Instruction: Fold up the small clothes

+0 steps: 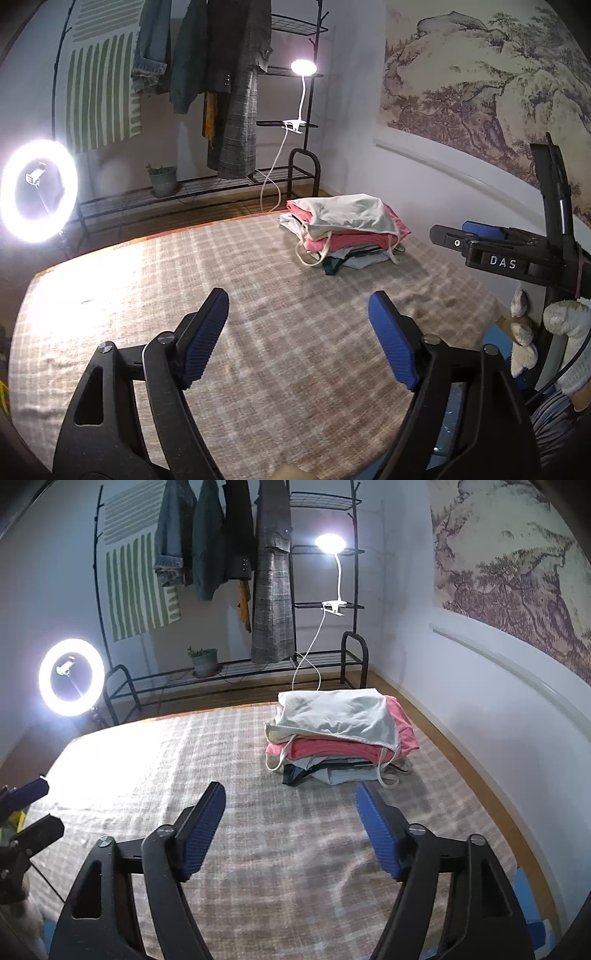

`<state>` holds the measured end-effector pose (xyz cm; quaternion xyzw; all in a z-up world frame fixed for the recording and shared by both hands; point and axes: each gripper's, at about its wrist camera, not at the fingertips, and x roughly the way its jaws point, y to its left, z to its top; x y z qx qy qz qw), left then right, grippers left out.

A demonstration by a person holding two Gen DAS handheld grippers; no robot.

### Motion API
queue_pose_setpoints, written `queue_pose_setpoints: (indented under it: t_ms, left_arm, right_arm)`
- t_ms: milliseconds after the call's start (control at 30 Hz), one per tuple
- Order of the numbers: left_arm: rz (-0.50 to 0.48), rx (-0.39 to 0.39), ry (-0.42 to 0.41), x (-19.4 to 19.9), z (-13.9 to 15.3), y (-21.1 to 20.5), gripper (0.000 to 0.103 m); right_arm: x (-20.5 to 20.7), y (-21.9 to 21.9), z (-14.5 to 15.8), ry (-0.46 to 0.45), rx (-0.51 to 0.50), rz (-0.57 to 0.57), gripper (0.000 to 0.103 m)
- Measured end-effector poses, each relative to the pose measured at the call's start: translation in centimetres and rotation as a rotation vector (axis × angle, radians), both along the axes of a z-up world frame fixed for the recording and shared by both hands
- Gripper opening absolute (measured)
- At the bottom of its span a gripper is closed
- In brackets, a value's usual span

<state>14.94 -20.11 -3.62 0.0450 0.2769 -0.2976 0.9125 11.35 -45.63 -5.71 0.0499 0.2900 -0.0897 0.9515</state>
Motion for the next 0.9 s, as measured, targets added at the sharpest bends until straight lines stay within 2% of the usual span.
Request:
queue_pose_setpoints:
  t_ms: [100, 167, 233, 433, 900]
  left_arm:
    - [0.005, 0.016, -0.025, -0.4, 0.0, 0.4, 0.089]
    - [0.007, 0.020, -0.037, -0.7, 0.2, 0.6, 0.095]
    - [0.013, 0.021, -0.054, -1.0, 0.4, 1.0, 0.099]
    - [0.037, 0.051, -0.102, -1.7, 1.0, 1.5, 0.102]
    - [0.044, 0.054, -0.092, -2.1, 1.0, 1.7, 0.103]
  right_arm:
    - [0.1, 0.8, -0.2, 0.000, -0.020, 0.013, 0.075]
    - [0.2, 1.4, -0.3, 0.006, -0.038, 0.025, 0.081]
    - [0.3, 2.1, -0.5, 0.008, -0.063, 0.031, 0.081]
    - [0.1, 3.6, -0.4, -0.002, -0.124, 0.030, 0.082]
    - [0.3, 3.4, -0.3, -0.010, -0.084, 0.025, 0.082]
